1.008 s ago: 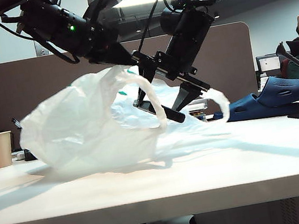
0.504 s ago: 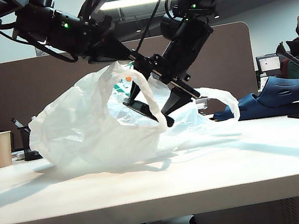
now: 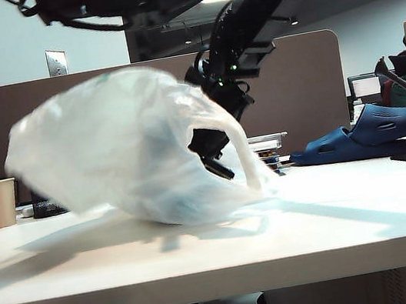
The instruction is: Put the power bank into the bag.
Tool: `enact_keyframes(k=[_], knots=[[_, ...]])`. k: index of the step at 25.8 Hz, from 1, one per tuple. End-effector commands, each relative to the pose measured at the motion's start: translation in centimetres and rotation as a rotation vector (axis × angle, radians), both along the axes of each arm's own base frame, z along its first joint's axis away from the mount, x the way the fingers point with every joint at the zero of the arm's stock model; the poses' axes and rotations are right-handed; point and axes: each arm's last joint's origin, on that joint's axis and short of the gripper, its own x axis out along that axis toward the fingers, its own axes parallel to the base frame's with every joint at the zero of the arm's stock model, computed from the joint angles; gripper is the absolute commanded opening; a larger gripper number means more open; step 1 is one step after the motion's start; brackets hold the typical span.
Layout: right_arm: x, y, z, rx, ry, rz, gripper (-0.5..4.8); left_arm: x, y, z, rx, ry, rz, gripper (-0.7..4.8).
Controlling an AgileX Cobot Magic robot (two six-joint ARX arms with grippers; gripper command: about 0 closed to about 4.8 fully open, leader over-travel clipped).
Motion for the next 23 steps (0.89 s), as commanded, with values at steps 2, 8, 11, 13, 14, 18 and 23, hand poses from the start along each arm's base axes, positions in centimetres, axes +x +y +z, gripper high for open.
enact_keyframes(k=[2, 8, 11, 13, 14, 18, 23], knots=[[0.4, 0.2, 0.9, 0.029, -0.051, -0.026, 2.6, 0.4, 0.4, -0.4, 0.005, 0.023, 0.024, -0.06], [-0.3, 0.7, 0.6, -0.008, -0.012, -0.018, 2.6, 0.7, 0.5, -0.6, 0.023, 0.03, 0.114, -0.07], [-0.4, 0.4, 0.4, -0.037, 0.005, -0.029, 2.61, 0.7, 0.5, -0.6, 0.026, 0.035, 0.118, -0.07], [-0.4, 0.4, 0.4, -0.053, 0.006, -0.039, 2.62, 0.7, 0.5, -0.6, 0.026, 0.035, 0.12, -0.07], [-0.4, 0.3, 0.3, -0.056, 0.011, -0.04, 2.65, 0.7, 0.5, -0.7, 0.028, 0.037, 0.123, -0.07], [-0.7, 0.1, 0.2, -0.08, 0.051, -0.041, 4.09, 0.9, 0.7, -1.2, 0.072, 0.077, 0.231, -0.06], [-1.0, -0.1, 0.8, -0.086, 0.05, -0.031, 4.79, 0.9, 0.8, -1.5, 0.107, 0.056, 0.261, 0.0]])
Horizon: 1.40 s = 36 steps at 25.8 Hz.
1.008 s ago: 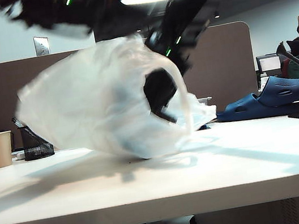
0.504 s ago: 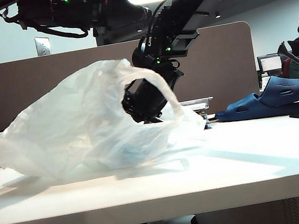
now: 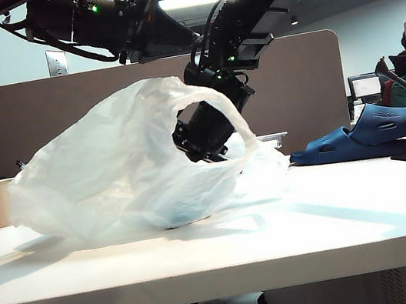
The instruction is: Put the power bank into the bag.
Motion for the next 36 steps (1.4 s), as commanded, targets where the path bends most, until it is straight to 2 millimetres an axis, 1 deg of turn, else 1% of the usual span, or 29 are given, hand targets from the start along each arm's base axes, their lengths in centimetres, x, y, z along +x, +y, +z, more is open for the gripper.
enact_keyframes(k=[1, 3, 4, 8, 11, 13, 18, 20, 22, 28, 31, 36], knots=[[-0.4, -0.2, 1.0, -0.015, -0.015, 0.025, 4.79, -0.1, 0.0, 0.3, 0.013, -0.039, 0.009, 0.2], [-0.6, -0.4, 1.9, -0.03, -0.047, 0.045, 4.79, -0.1, 0.1, 0.5, 0.01, -0.047, 0.01, 0.58], [-0.7, -0.5, 2.2, -0.038, -0.054, 0.04, 4.79, -0.2, 0.1, 0.6, 0.009, -0.049, 0.01, 0.63], [-1.1, -0.8, 3.3, -0.081, -0.082, 0.036, 4.79, -0.2, 0.6, 1.1, 0.004, -0.06, 0.02, 0.63], [-1.5, -1.2, 4.0, -0.126, -0.093, 0.041, 4.79, -0.2, 1.3, 1.6, -0.002, -0.075, 0.037, 0.63], [-2.0, -1.7, 4.5, -0.173, -0.075, 0.036, 4.79, -0.4, 2.0, 2.5, -0.006, -0.1, 0.073, 0.63], [-2.7, -2.2, 5.4, -0.217, -0.055, 0.036, 4.79, -0.6, 3.1, 3.4, -0.012, -0.121, 0.105, 0.65], [-2.9, -2.7, 6.4, -0.238, -0.07, 0.019, 4.79, -0.7, 3.5, 3.8, -0.006, -0.128, 0.143, 1.34], [-3.0, -3.1, 7.2, -0.245, -0.087, 0.006, 4.79, -0.8, 3.5, 4.0, -0.005, -0.131, 0.155, 1.58], [-3.6, -4.1, 9.9, -0.27, -0.154, -0.036, 4.79, -0.9, 3.7, 4.2, 0.013, -0.137, 0.225, 1.63], [-4.0, -4.6, 11.1, -0.282, -0.179, -0.039, 4.79, -1.0, 3.9, 4.3, 0.049, -0.154, 0.269, 1.67], [-4.6, -5.4, 12.2, -0.328, -0.188, -0.064, 4.79, -1.4, 4.3, 4.4, 0.142, -0.19, 0.353, 2.42]])
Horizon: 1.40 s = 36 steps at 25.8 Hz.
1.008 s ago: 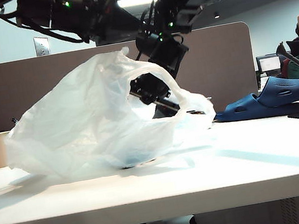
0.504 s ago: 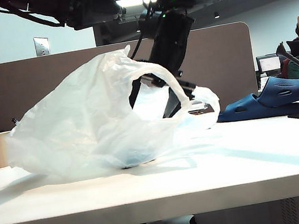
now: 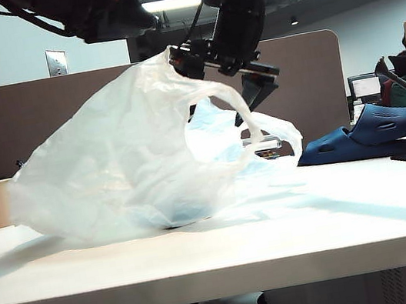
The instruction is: Put the power bank into the bag.
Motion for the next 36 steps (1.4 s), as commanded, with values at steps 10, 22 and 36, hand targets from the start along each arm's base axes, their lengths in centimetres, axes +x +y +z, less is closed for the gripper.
enact_keyframes(k=[10, 22, 36], knots=[[-1.9, -2.4, 2.3, -0.16, 0.023, -0.049, 4.79, -2.3, 2.1, 3.3, 0.197, -0.163, 0.368, 3.14], [-2.8, -4.6, 4.8, -0.159, -0.008, -0.097, 4.79, -3.9, 5.1, 4.7, 0.289, -0.153, 0.499, 3.13], [-5.7, -14.6, 11.5, -0.13, -0.094, -0.331, 2.96, -6.9, 14.0, 6.8, 0.11, 0.017, 0.721, 3.13]])
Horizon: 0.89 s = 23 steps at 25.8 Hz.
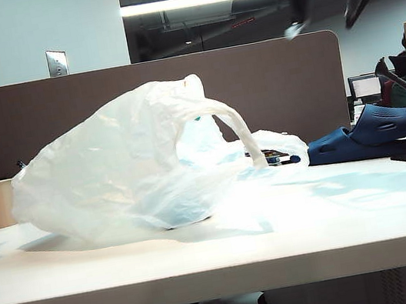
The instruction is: Put the power bank into the bag.
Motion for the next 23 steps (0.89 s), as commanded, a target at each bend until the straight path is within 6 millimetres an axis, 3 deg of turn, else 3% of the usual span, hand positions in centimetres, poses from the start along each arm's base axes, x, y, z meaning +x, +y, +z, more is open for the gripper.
enact_keyframes(k=[1, 4, 8, 15, 18, 23], knots=[[-1.7, -1.4, 2.1, 0.005, -0.044, -0.028, 2.57, -0.7, 0.6, 0.6, -0.07, -0.008, 0.004, 3.13], [-3.4, -2.5, 4.0, 0.015, -0.103, -0.052, 1.31, -1.4, 0.7, 1.0, -0.081, -0.016, 0.003, 3.13], [-5.6, -3.1, 6.1, 0.004, -0.174, -0.072, 0.03, -2.2, 0.5, 1.3, -0.089, -0.016, -0.027, 3.11], [-9.7, -3.9, 9.3, 0.003, -0.293, -0.147, -0.08, -3.6, 0.5, 1.5, -0.093, 0.02, -0.025, 2.96], [-11.8, -4.4, 10.8, -0.002, -0.352, -0.179, -0.08, -4.7, 0.5, 2.0, -0.092, 0.02, -0.022, 1.4], [-14.1, -4.9, 11.2, -0.022, -0.373, -0.235, -0.08, -6.2, 0.4, 2.7, -0.158, 0.002, -0.013, 1.09]])
